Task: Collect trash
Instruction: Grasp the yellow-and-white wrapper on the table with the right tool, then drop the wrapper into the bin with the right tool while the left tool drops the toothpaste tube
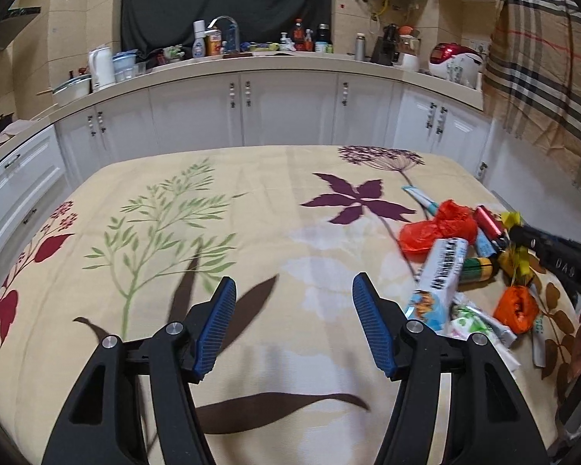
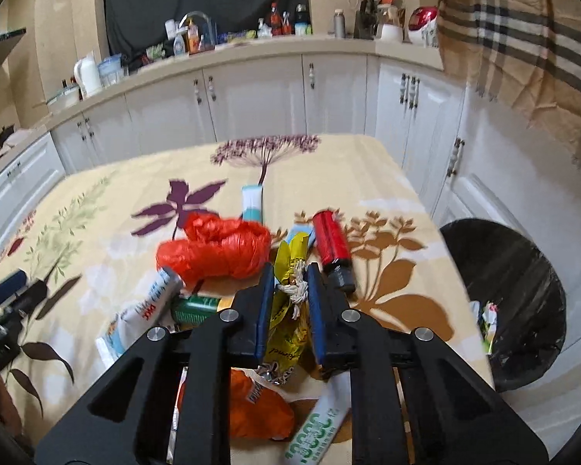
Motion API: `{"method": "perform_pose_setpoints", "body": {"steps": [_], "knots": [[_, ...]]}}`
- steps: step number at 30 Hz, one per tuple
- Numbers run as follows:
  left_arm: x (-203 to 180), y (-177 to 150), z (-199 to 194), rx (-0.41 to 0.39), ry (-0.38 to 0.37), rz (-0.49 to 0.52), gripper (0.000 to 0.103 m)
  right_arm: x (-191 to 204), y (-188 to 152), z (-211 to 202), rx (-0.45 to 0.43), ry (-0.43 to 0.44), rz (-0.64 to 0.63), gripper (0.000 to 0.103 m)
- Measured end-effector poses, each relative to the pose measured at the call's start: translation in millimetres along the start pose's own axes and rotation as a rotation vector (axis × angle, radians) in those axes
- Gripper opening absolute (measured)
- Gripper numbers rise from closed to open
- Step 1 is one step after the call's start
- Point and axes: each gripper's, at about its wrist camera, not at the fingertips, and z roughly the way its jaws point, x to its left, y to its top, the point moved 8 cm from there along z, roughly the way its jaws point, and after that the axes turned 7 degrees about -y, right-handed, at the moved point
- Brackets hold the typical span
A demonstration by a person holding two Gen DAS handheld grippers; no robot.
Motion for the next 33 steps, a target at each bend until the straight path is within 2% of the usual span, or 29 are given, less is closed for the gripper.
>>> {"method": "perform_pose_setpoints", "body": {"steps": [8,15,20,23,27,29,33], "knots": [[-43,4,9,0.013,-0.066,0.060,0.061,-33,9,-20,-0.048,-0.031,0.037,0.017],[-78,5,23,0.035,-0.128,0.125,0.061,-73,-3,-21,-0.039,-0.072,0.090,0.017],[-93,1,40,0.082,-0.144,0.155,0.061,-93,-11,-20,-0.032,-0.084,0.123,0.017],[-100,-2,48,0.109,-0.150,0.178,0.054,-101,-14,-19,-0.027,-0.084,0.137,0.017],[-103,-7,55,0.146,-0.158,0.186,0.035,-108,-17,-17,-0.025,-0.083,0.151,0.017],[-103,-8,56,0.148,-0.161,0.183,0.034,-111,-18,-17,-0.025,-0.083,0.157,0.017],[-105,-7,52,0.131,-0.156,0.207,0.022,-114,-19,-16,-0.025,-0.081,0.163,0.017]]}}
